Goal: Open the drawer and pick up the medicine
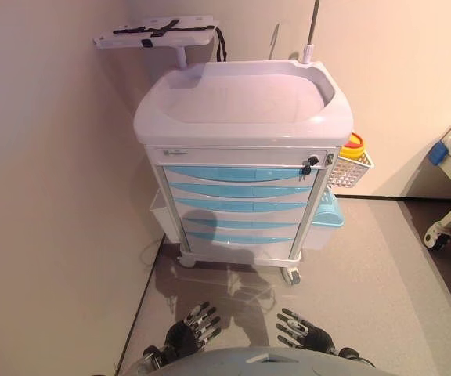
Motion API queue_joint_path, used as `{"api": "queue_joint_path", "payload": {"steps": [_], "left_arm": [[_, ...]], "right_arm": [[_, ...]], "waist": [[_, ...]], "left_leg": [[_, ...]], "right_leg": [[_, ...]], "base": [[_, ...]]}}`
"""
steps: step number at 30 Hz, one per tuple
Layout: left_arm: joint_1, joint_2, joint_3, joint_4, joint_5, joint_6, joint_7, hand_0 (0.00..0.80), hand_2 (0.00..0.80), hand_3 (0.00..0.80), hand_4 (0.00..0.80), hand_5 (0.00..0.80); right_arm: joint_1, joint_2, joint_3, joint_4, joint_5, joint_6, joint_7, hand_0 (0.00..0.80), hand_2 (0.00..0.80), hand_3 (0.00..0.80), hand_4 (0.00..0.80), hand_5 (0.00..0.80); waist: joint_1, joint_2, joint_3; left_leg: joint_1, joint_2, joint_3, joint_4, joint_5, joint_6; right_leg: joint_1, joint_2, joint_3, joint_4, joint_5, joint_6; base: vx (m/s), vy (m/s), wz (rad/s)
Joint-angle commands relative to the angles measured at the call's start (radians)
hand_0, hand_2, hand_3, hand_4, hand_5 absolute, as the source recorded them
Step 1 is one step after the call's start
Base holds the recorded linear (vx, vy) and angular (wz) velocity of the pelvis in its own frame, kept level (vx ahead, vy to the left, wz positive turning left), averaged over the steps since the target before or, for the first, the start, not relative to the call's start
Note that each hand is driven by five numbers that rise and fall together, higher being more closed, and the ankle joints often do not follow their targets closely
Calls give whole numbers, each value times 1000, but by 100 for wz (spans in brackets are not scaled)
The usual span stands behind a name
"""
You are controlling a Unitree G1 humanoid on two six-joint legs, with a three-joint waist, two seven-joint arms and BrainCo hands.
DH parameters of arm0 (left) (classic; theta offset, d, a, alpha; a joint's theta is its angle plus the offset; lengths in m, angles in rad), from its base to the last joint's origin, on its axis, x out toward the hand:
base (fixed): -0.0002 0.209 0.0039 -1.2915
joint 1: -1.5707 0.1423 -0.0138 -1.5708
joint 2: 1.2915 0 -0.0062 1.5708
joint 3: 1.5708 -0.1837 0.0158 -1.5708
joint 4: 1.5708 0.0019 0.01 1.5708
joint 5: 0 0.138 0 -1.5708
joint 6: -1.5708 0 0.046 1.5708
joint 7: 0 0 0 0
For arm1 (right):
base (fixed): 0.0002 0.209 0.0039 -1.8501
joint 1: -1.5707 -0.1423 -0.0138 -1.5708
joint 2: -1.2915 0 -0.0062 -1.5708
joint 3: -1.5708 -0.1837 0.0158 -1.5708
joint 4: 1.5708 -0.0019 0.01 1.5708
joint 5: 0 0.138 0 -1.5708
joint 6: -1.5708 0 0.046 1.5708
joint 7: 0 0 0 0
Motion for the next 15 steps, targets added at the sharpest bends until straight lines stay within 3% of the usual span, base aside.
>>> {"api": "queue_joint_path", "payload": {"steps": [1, 15], "left_arm": [[-98, -20, 32, 56, 15, -32, -35, 0, 0, 0, 0, 0], [-97, -22, 29, 51, 4, -26, -24, 0, 0, 0, 0, 0]], "right_arm": [[-83, 47, 3, 38, -15, -12, 18, 0, 0, 0, 0, 0], [-83, 47, 6, 32, -14, -7, 17, 0, 0, 0, 0, 0]], "waist": [[19, -37, 38], [20, -39, 41]], "left_leg": [[9, -69, 6, 10, -98, 11], [10, -69, 5, 12, -101, 11]], "right_leg": [[-8, -13, -24, 57, -54, 46], [-8, -13, -23, 58, -55, 46]], "base": [[0, 0, 0], [0, 0, 0]]}}
